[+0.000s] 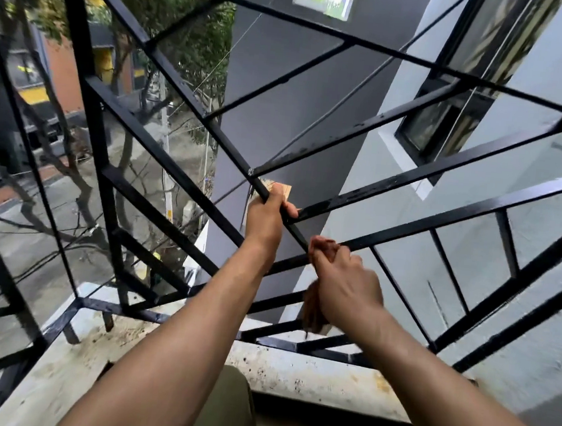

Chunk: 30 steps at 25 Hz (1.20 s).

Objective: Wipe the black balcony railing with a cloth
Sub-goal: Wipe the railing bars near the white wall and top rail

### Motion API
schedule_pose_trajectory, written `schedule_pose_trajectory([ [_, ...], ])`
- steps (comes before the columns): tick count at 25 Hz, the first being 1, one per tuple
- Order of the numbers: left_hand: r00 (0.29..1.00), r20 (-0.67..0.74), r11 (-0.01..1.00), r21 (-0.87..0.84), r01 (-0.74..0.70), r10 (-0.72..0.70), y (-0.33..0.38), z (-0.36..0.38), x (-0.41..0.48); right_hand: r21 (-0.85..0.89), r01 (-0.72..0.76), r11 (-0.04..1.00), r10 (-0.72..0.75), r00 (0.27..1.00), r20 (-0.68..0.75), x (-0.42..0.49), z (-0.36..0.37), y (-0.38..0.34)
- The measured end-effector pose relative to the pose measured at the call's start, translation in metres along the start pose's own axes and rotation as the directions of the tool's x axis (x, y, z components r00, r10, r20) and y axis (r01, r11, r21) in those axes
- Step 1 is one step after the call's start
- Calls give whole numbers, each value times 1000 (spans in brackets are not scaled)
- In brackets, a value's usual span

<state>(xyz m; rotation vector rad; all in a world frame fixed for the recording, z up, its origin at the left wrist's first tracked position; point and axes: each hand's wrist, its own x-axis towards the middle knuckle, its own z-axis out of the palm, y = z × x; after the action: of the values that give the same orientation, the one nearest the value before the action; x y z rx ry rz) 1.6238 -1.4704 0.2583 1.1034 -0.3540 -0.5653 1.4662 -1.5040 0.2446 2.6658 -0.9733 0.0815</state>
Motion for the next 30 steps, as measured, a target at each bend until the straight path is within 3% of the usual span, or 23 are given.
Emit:
schedule_pose_trajectory([
  [4, 999, -20, 998, -54, 41, -42, 8, 5, -11, 113, -162, 980, 145, 979, 145, 26, -38, -29],
  [7, 999, -6, 996, -83, 42, -42, 8, 1, -14, 246, -201, 948, 116, 940, 320, -30, -20, -20],
  [9, 999, 1, 996, -75, 54, -54, 4, -1, -14, 314, -247, 916, 132, 928, 347, -65, -16, -7],
  [11, 998, -6, 996, -74, 55, -56, 4, 2, -13, 466, -225, 856, 187, 974, 127, -60, -34, 11],
  [12, 998, -12, 997, -57, 59, -59, 5, 2, -12, 489, -146, 860, 204, 977, -67, -48, -49, 22],
  [14, 998, -34, 998, 5, 56, -55, 6, 2, -11, 248, -99, 964, 212, 850, -482, -17, -90, 53],
  [15, 998, -52, 998, 54, 39, -36, 8, 1, -13, 110, -153, 982, 188, 781, -596, 0, -110, 72],
  [16, 996, -94, 989, 147, 19, -5, 10, -1, -14, 16, -211, 977, 176, 768, -615, 14, -124, 86],
  [18, 967, -230, 932, 362, -23, 114, 10, -7, -20, -220, -281, 934, 151, 870, -469, 37, -129, 90],
  [20, 926, -303, 910, 407, -86, 223, 7, -10, -31, -369, -125, 921, 31, 968, -250, 54, -114, 51],
  [22, 869, -342, 890, 406, -206, 357, 6, -14, -35, -283, 78, 956, -115, 986, -119, 61, -88, -8],
  [23, 803, -332, 832, 446, -329, 495, 8, -19, -37, -218, 153, 964, -176, 980, -92, 60, -73, -33],
  [25, 661, -126, 620, 510, -597, 740, 16, -25, -41, -144, 268, 953, -285, 951, -117, 52, -68, -48],
  [26, 623, 42, 518, 515, -683, 781, 20, -21, -43, -146, 340, 929, -362, 919, -159, 45, -75, -36],
  [28, 632, 341, 413, 530, -740, 696, 27, -3, -44, -189, 337, 922, -372, 906, -201, 42, -101, 24],
  [30, 696, 484, 390, 589, -708, 531, 26, 21, -41, -320, 70, 945, -140, 970, -200, 45, -148, 101],
])
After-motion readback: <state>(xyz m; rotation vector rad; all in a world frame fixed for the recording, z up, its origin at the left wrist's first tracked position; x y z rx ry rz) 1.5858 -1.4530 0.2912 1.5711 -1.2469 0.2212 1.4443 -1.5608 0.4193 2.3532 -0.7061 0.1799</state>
